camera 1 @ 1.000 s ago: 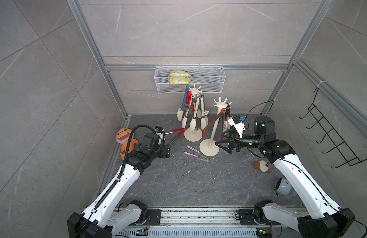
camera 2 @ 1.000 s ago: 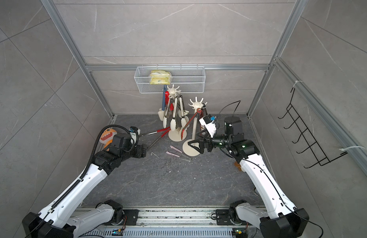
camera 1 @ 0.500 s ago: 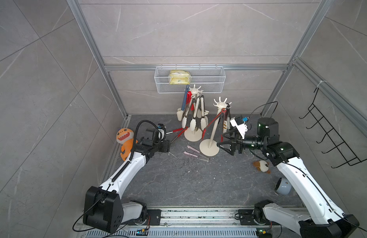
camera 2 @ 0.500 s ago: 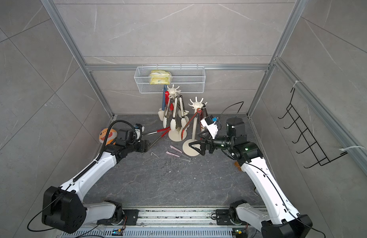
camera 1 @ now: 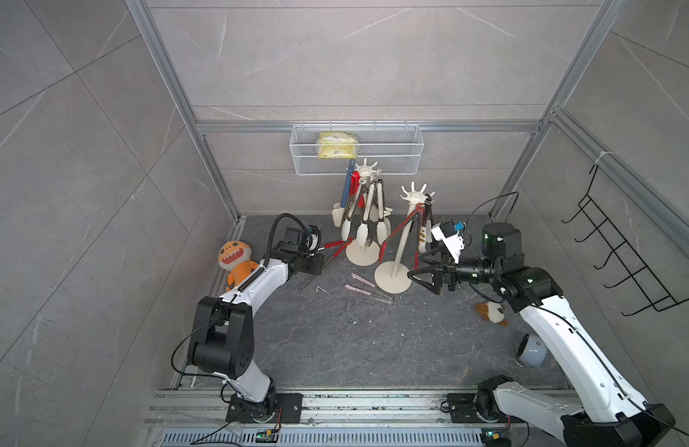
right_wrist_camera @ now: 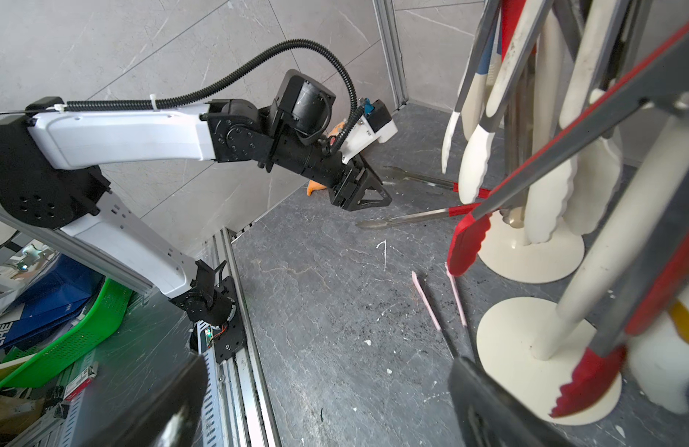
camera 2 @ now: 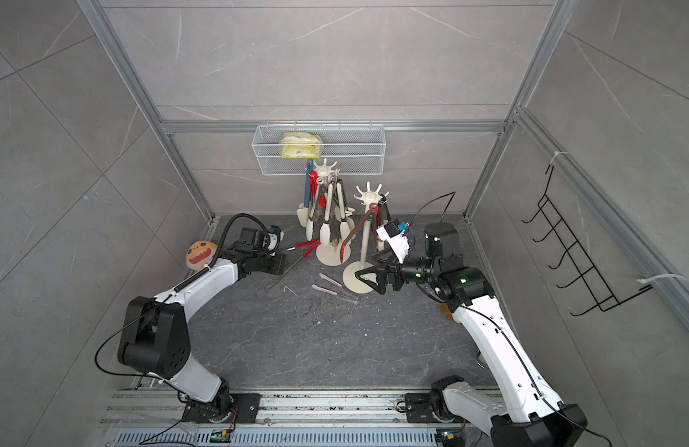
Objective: Hang food tongs on kitchen utensil racks
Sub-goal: Pick up the food tongs from the center of the board.
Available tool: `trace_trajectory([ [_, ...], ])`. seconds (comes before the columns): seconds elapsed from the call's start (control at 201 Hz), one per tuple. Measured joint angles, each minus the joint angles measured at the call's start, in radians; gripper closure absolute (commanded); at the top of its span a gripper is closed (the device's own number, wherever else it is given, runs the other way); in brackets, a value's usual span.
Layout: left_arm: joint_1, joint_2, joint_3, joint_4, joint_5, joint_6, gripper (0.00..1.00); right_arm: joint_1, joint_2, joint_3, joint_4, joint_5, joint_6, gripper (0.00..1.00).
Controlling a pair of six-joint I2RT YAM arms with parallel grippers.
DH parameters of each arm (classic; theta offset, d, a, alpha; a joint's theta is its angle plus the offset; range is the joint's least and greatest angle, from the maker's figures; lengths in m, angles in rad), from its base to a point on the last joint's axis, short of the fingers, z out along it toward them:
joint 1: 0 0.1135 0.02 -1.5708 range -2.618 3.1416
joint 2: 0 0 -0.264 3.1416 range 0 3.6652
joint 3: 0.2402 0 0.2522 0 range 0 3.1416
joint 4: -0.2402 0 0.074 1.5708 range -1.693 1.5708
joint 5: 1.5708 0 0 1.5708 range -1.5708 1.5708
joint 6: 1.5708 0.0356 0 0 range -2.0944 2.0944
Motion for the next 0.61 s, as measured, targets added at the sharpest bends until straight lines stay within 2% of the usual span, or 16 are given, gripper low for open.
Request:
trace_trajectory([
  [0.607, 0.000, 0.296, 0.217, -0.069, 0.012, 0.034, 0.47, 0.000, -0.006, 0.007, -0.039, 0.010, -0.003, 0.00],
])
